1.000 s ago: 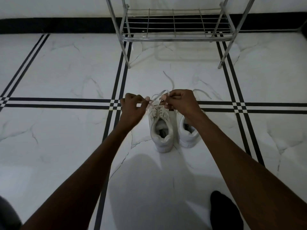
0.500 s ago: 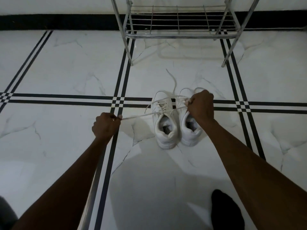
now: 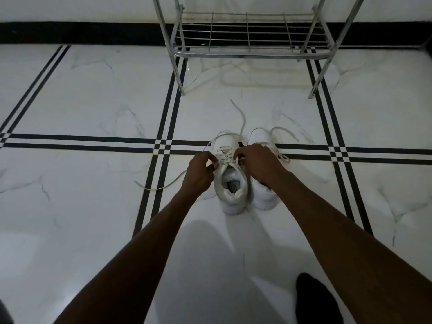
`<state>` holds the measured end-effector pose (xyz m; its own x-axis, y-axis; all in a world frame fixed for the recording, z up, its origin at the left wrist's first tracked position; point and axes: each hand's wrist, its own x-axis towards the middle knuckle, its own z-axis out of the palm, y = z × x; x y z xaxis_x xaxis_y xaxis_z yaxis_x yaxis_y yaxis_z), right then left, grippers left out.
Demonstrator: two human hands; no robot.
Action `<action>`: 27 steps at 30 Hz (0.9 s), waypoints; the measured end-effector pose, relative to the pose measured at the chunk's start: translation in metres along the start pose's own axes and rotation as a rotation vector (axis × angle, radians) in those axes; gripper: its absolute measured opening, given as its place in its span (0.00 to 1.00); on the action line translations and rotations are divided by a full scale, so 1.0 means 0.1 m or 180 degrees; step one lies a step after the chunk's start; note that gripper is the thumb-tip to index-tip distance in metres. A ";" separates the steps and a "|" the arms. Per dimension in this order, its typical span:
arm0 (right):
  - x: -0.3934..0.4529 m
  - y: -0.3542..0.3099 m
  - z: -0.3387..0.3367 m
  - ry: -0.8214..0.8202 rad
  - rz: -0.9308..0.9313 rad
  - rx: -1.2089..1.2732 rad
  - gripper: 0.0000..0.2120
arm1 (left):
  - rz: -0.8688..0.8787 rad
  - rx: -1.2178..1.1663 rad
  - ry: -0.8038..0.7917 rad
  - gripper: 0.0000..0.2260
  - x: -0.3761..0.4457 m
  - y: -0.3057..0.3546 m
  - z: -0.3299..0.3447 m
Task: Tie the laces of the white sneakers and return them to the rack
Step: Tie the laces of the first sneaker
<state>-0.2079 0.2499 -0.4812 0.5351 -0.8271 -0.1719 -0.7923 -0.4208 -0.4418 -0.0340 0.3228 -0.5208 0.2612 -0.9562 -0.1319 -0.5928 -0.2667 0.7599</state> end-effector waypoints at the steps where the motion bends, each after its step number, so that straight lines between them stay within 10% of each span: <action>1: 0.01 0.00 0.01 0.0036 0.0020 0.0002 0.13 | -0.0060 -0.0018 0.0011 0.02 0.02 -0.02 0.01; 13: -0.21 0.02 0.26 0.0691 -0.0281 -0.1070 0.11 | 0.0395 0.1873 0.0358 0.13 -0.18 -0.22 -0.23; 23: -0.19 -0.06 0.19 -0.0173 0.0134 -0.1446 0.11 | -0.0109 0.0602 -0.0654 0.05 -0.07 -0.20 -0.40; 27: -0.14 0.00 -0.04 -0.0313 0.0364 0.0151 0.15 | 0.0006 -0.0272 -0.0692 0.10 -0.06 -0.13 -0.57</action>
<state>-0.2166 0.2598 -0.4758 0.4702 -0.8271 -0.3079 -0.8363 -0.3060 -0.4549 0.0158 0.3387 -0.4938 0.0845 -0.9626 -0.2573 -0.5240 -0.2625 0.8102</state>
